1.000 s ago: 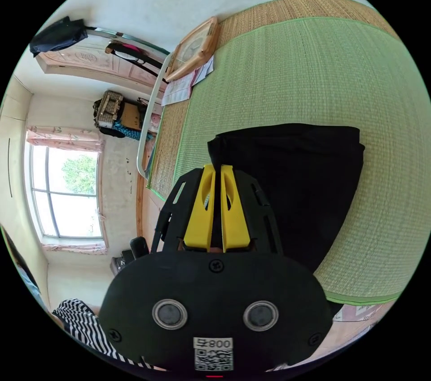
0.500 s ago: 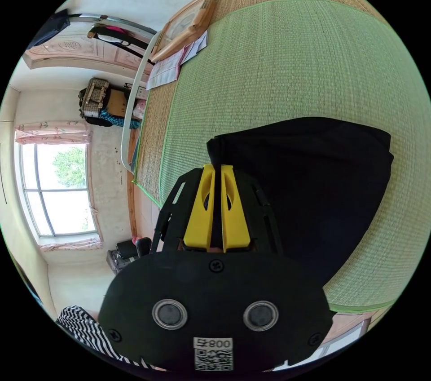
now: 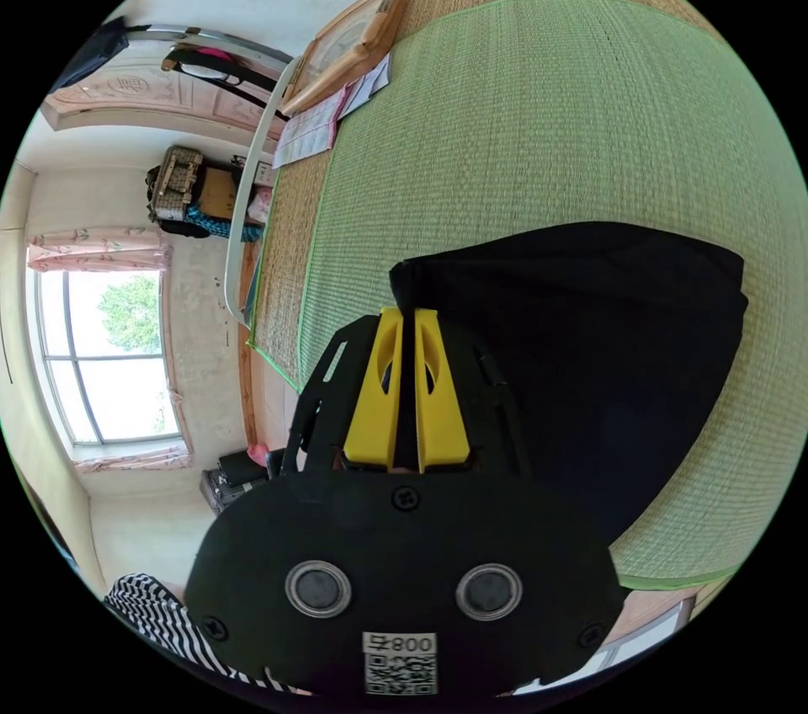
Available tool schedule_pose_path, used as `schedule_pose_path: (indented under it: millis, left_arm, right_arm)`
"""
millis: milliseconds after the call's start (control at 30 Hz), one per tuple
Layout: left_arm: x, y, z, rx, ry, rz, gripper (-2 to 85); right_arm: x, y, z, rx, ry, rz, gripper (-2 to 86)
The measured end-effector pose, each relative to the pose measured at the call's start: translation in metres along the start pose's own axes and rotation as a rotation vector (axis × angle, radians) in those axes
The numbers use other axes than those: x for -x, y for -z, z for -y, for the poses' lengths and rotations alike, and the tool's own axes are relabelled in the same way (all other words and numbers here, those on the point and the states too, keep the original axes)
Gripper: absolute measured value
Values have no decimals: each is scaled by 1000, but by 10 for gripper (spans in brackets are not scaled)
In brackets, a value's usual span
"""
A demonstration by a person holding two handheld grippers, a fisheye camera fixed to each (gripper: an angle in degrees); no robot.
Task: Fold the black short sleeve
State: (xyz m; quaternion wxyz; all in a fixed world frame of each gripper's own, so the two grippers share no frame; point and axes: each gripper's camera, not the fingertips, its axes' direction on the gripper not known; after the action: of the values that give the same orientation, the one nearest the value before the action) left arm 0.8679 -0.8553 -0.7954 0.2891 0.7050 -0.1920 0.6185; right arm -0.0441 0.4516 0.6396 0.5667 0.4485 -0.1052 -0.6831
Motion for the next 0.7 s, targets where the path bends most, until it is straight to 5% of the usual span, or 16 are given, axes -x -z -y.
schedule_pose_path:
  millis: [700]
  left_arm:
    - [64,-9,-20,-38,30,-27,13]
  right_arm:
    - [49,-19,37,98,109,-23,59]
